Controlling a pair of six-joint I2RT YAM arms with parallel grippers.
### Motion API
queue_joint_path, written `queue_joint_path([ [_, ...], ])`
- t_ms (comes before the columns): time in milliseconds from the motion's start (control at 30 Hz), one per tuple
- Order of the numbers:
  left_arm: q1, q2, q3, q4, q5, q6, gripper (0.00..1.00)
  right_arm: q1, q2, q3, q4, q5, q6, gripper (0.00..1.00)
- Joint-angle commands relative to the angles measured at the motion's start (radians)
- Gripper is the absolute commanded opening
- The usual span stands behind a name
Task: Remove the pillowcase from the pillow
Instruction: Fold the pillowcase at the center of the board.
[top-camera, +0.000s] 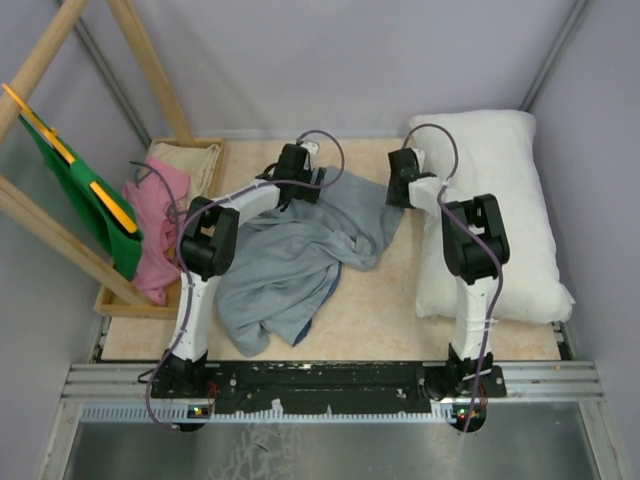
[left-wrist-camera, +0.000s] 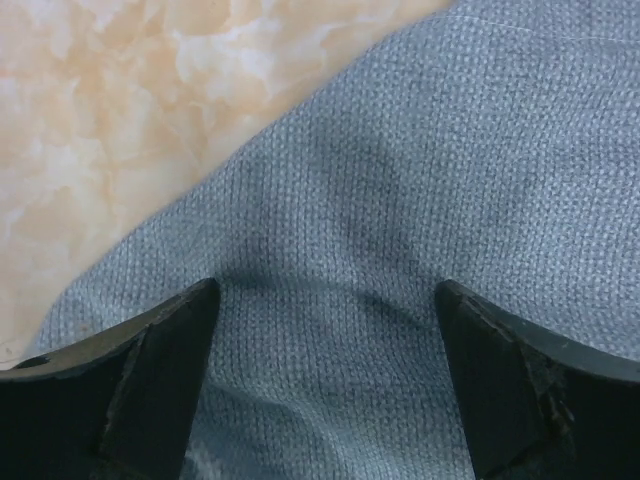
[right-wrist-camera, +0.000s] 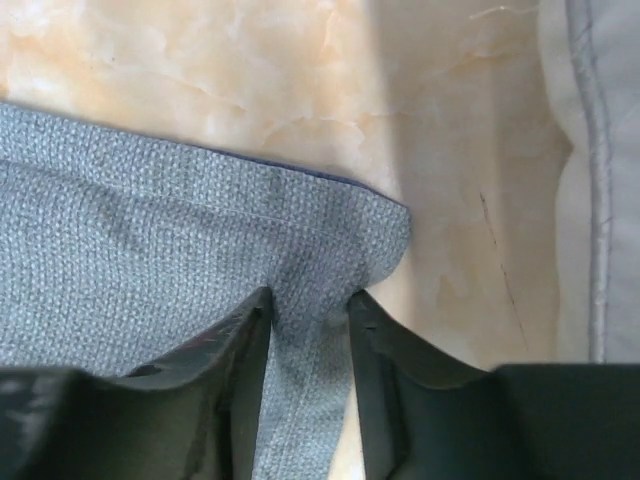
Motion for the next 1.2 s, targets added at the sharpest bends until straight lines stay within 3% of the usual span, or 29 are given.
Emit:
queue_joint_path([
  [0,0.027,-0.065,-0.123,0.036,-0.024,-0.088,0.94,-0.006,0.027,-0.083,0.046,-0.124,0.008,0.28],
  [100,0.028,-0.123,-0.205,0.02,-0.022,-0.169,0.93,-0.006,0.005,-0.083,0.093,-0.173,-0.012,0.03],
  [133,0.027,-0.144,-0.229,0.002,-0.006,-0.204,0.92,-0.006,-0.009,-0.079,0.108,-0.187,-0.022,0.0],
  [333,-0.04,-0.327,-0.525,0.034,0.087,-0.492,0.89,-0.007,-0.139,-0.041,0.161,-0.311,-0.073,0.0],
  [467,-0.181,-0.443,-0.765,0.245,0.225,-0.729,0.88,-0.006,-0.252,-0.097,0.222,-0.373,-0.064,0.0],
  [533,-0.3,-0.477,-0.818,0.378,0.192,-0.789,0.89,-0.009,-0.305,-0.14,0.262,-0.404,-0.052,0.0],
  [633,-0.414,-0.506,-0.718,0.328,0.077,-0.683,0.92,-0.022,-0.366,-0.178,0.28,-0.419,-0.036,0.0],
  [733,-0.372,-0.569,-0.652,0.28,-0.001,-0.589,1.0,-0.065,-0.427,-0.209,0.274,-0.436,0.015,0.0],
  [900,-0.099,-0.637,-0.59,0.244,0.282,-0.519,1.0,-0.157,-0.559,-0.296,0.318,-0.46,0.158,0.0],
  [967,-0.019,-0.633,-0.577,0.245,0.312,-0.475,1.0,-0.159,-0.622,-0.321,0.313,-0.418,0.166,0.0],
  [1167,0.017,-0.397,-0.357,0.115,0.373,-0.26,0.97,-0.174,-0.829,-0.435,0.263,-0.289,0.24,0.0],
])
